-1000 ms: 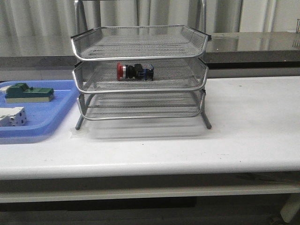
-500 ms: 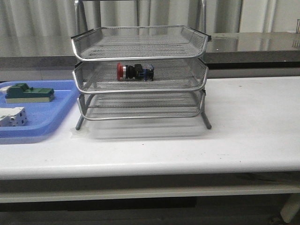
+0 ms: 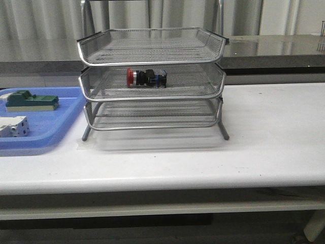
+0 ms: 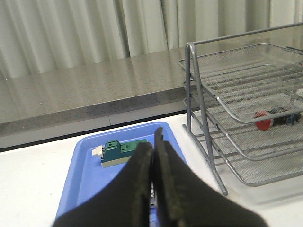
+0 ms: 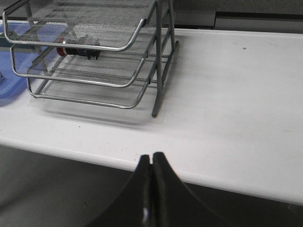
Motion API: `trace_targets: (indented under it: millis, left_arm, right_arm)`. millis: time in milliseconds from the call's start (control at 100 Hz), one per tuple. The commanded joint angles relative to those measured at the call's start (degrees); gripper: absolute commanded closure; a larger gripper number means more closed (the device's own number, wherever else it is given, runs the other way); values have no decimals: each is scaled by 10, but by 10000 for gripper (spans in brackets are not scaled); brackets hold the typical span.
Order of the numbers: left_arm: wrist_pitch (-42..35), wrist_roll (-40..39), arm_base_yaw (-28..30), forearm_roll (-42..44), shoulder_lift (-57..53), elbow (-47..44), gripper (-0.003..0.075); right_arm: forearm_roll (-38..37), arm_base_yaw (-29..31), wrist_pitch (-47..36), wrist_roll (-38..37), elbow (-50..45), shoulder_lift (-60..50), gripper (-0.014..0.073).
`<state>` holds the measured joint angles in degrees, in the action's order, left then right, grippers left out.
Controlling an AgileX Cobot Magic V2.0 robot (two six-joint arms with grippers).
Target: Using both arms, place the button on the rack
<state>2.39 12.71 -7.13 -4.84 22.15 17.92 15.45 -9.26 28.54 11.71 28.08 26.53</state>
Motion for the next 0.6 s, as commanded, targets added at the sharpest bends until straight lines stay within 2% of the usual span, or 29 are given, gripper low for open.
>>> trace_targets:
  millis: [0, 440, 590]
  left_arm:
    - [-46, -5, 2, -6, 2, 15, 716]
    - [-46, -5, 2, -6, 2, 15, 716]
    - [-46, -5, 2, -6, 2, 15, 716]
  right_arm:
    - [1, 4, -37, 4, 15, 1, 651]
    - [-2, 4, -37, 4, 15, 1, 651]
    - [-34, 4, -52, -4, 9, 0, 651]
